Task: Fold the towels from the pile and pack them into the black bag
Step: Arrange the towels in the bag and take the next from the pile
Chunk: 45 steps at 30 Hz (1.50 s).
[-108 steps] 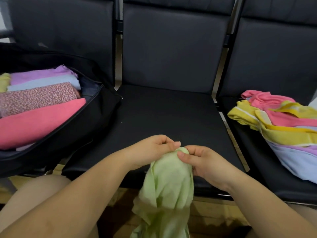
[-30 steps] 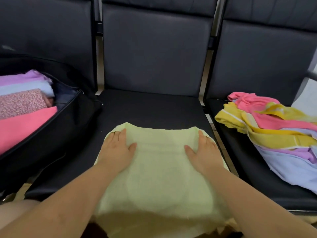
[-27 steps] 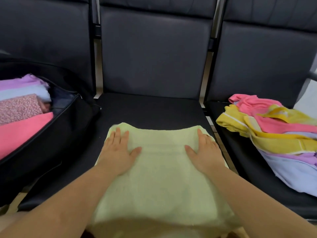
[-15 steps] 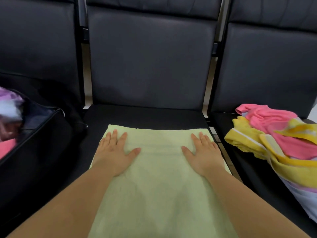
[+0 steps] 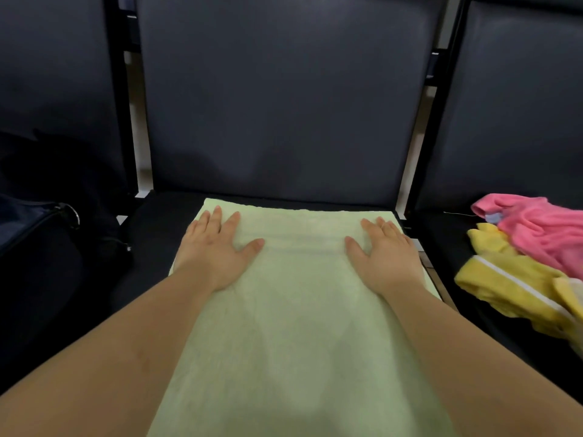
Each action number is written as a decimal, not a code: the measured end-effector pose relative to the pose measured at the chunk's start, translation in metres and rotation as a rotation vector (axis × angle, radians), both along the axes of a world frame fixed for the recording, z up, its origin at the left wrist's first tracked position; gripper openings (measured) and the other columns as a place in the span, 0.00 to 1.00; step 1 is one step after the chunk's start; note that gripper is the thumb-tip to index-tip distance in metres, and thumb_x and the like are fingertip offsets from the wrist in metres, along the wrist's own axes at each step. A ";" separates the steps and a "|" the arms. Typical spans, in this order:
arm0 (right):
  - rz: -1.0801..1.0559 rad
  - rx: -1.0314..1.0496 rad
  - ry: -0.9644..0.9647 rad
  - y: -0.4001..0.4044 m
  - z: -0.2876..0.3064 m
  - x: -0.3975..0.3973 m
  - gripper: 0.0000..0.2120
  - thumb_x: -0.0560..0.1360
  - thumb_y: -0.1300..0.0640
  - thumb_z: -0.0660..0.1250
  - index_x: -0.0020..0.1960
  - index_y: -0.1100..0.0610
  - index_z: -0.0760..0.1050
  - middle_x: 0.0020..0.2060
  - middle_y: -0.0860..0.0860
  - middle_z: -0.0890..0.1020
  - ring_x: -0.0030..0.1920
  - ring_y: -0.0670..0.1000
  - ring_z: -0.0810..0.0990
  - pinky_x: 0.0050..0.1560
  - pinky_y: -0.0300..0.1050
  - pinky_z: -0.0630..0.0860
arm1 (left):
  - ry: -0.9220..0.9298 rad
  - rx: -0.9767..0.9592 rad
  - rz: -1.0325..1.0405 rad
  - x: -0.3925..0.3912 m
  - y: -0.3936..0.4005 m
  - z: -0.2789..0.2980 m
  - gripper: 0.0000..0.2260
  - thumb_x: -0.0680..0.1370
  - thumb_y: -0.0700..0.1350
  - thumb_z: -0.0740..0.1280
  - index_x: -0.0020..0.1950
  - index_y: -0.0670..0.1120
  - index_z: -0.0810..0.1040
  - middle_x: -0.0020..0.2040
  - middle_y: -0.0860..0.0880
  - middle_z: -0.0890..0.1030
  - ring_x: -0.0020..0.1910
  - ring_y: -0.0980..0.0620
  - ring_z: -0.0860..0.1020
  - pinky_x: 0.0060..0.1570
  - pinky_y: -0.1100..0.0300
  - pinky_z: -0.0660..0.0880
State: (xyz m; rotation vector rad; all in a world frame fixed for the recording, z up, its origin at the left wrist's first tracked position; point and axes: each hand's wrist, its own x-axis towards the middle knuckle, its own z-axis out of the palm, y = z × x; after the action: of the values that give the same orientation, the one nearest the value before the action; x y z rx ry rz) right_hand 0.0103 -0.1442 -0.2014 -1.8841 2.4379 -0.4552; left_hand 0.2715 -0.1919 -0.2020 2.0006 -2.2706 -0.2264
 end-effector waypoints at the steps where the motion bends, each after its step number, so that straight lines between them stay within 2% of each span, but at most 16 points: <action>1: -0.024 -0.109 -0.006 -0.004 -0.002 0.000 0.30 0.78 0.39 0.52 0.74 0.55 0.63 0.73 0.55 0.65 0.74 0.54 0.59 0.74 0.49 0.51 | 0.003 -0.004 -0.004 -0.001 -0.005 -0.001 0.35 0.76 0.69 0.45 0.79 0.54 0.45 0.79 0.49 0.43 0.78 0.50 0.42 0.75 0.54 0.41; 4: -0.090 -0.348 0.031 -0.009 -0.003 0.004 0.28 0.74 0.41 0.53 0.62 0.58 0.75 0.54 0.56 0.77 0.57 0.59 0.73 0.57 0.51 0.65 | 0.034 -0.052 -0.005 -0.002 -0.015 -0.002 0.33 0.77 0.67 0.49 0.78 0.53 0.51 0.79 0.47 0.48 0.78 0.49 0.46 0.75 0.54 0.44; 6: -0.109 -0.262 -0.023 -0.009 0.000 0.005 0.22 0.77 0.43 0.54 0.61 0.56 0.75 0.53 0.53 0.79 0.53 0.57 0.76 0.46 0.47 0.64 | 0.109 -0.272 0.033 -0.003 -0.014 -0.005 0.29 0.78 0.62 0.57 0.74 0.49 0.64 0.73 0.44 0.64 0.72 0.44 0.62 0.69 0.51 0.57; 9: -0.097 -0.109 -0.045 -0.012 0.001 0.002 0.19 0.80 0.44 0.54 0.65 0.52 0.71 0.56 0.50 0.79 0.55 0.55 0.77 0.45 0.45 0.61 | 0.223 -0.454 0.120 -0.005 -0.010 -0.002 0.15 0.79 0.56 0.61 0.55 0.45 0.72 0.46 0.50 0.75 0.44 0.45 0.74 0.46 0.53 0.67; 12: -0.025 -0.029 -0.071 -0.006 0.007 0.003 0.22 0.80 0.43 0.55 0.69 0.53 0.68 0.62 0.51 0.76 0.62 0.55 0.73 0.52 0.46 0.68 | 0.160 -0.290 0.118 -0.004 -0.006 0.000 0.17 0.81 0.58 0.54 0.45 0.46 0.69 0.38 0.51 0.75 0.39 0.47 0.74 0.38 0.56 0.65; 15: 0.070 0.088 -0.049 0.011 0.016 -0.001 0.24 0.81 0.43 0.53 0.74 0.51 0.62 0.68 0.51 0.70 0.69 0.54 0.66 0.67 0.47 0.63 | 0.160 -0.107 0.056 -0.001 0.002 0.010 0.22 0.78 0.65 0.52 0.45 0.47 0.69 0.43 0.50 0.76 0.44 0.48 0.74 0.42 0.55 0.67; 18: 0.124 0.253 -0.106 0.042 0.035 -0.002 0.29 0.80 0.40 0.53 0.78 0.47 0.51 0.73 0.50 0.63 0.73 0.53 0.62 0.71 0.47 0.59 | 0.023 0.107 0.017 -0.003 0.025 0.034 0.33 0.74 0.72 0.50 0.62 0.46 0.71 0.61 0.48 0.74 0.61 0.45 0.72 0.59 0.52 0.68; 20: 0.164 0.377 -0.099 0.070 0.044 0.001 0.33 0.79 0.37 0.53 0.79 0.46 0.45 0.77 0.49 0.56 0.76 0.51 0.55 0.74 0.46 0.55 | 0.008 0.263 -0.035 -0.004 0.052 0.055 0.38 0.74 0.73 0.48 0.76 0.49 0.58 0.73 0.49 0.66 0.73 0.44 0.63 0.70 0.50 0.58; 23: 0.181 0.473 -0.031 0.116 0.049 0.003 0.36 0.78 0.36 0.53 0.79 0.47 0.43 0.78 0.50 0.46 0.78 0.49 0.44 0.74 0.45 0.46 | 0.031 0.378 -0.122 -0.001 0.103 0.065 0.36 0.77 0.69 0.51 0.79 0.53 0.42 0.79 0.50 0.54 0.77 0.46 0.51 0.74 0.50 0.44; 27: 0.100 0.460 -0.093 0.170 0.061 0.000 0.39 0.76 0.36 0.60 0.79 0.50 0.47 0.78 0.52 0.49 0.78 0.52 0.46 0.75 0.46 0.49 | -0.044 0.286 -0.120 0.020 0.152 0.048 0.36 0.79 0.64 0.56 0.79 0.50 0.42 0.79 0.46 0.51 0.77 0.48 0.51 0.75 0.49 0.48; 31: -0.005 0.366 -0.224 0.206 0.054 -0.011 0.47 0.58 0.32 0.62 0.74 0.49 0.61 0.70 0.51 0.70 0.68 0.52 0.70 0.67 0.48 0.69 | 0.064 0.208 0.084 0.050 0.191 0.047 0.30 0.77 0.55 0.63 0.76 0.47 0.59 0.74 0.44 0.64 0.73 0.43 0.62 0.68 0.52 0.62; 35: -0.170 0.230 -0.433 0.242 0.053 -0.007 0.36 0.71 0.51 0.71 0.74 0.57 0.61 0.65 0.55 0.74 0.63 0.56 0.75 0.58 0.44 0.72 | 0.138 0.200 0.240 0.075 0.216 0.052 0.30 0.72 0.50 0.69 0.73 0.48 0.64 0.68 0.43 0.67 0.66 0.41 0.68 0.63 0.52 0.69; 39: -0.309 0.215 -0.606 0.256 0.048 -0.015 0.33 0.72 0.56 0.74 0.72 0.63 0.65 0.64 0.60 0.74 0.61 0.58 0.75 0.58 0.48 0.72 | 0.339 0.263 0.278 0.083 0.225 0.055 0.39 0.69 0.46 0.76 0.75 0.44 0.60 0.70 0.41 0.67 0.64 0.42 0.71 0.61 0.53 0.72; 41: -0.329 0.240 -0.644 0.260 0.048 -0.019 0.24 0.71 0.57 0.74 0.63 0.66 0.73 0.54 0.61 0.78 0.50 0.56 0.77 0.50 0.46 0.72 | 0.394 0.288 0.264 0.084 0.228 0.057 0.39 0.69 0.43 0.77 0.75 0.41 0.60 0.69 0.41 0.69 0.63 0.43 0.73 0.59 0.55 0.72; 43: -0.332 0.258 -0.687 0.263 0.050 -0.018 0.09 0.71 0.59 0.74 0.45 0.64 0.78 0.42 0.58 0.78 0.39 0.53 0.75 0.45 0.45 0.70 | 0.412 0.326 0.247 0.084 0.230 0.060 0.32 0.68 0.41 0.77 0.69 0.38 0.69 0.64 0.40 0.75 0.59 0.44 0.76 0.54 0.57 0.73; 45: -0.339 0.246 -0.731 0.263 0.050 -0.019 0.08 0.71 0.60 0.74 0.39 0.62 0.76 0.42 0.59 0.79 0.39 0.55 0.76 0.44 0.46 0.73 | 0.458 0.357 0.216 0.086 0.232 0.063 0.20 0.68 0.39 0.77 0.58 0.37 0.79 0.55 0.41 0.81 0.50 0.46 0.80 0.45 0.60 0.74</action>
State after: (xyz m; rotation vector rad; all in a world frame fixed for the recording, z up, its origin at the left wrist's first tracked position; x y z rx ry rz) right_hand -0.0083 0.1187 -0.1512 -0.9632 2.1524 -0.6688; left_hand 0.3571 0.0406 -0.1390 2.0521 -1.8103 -1.0133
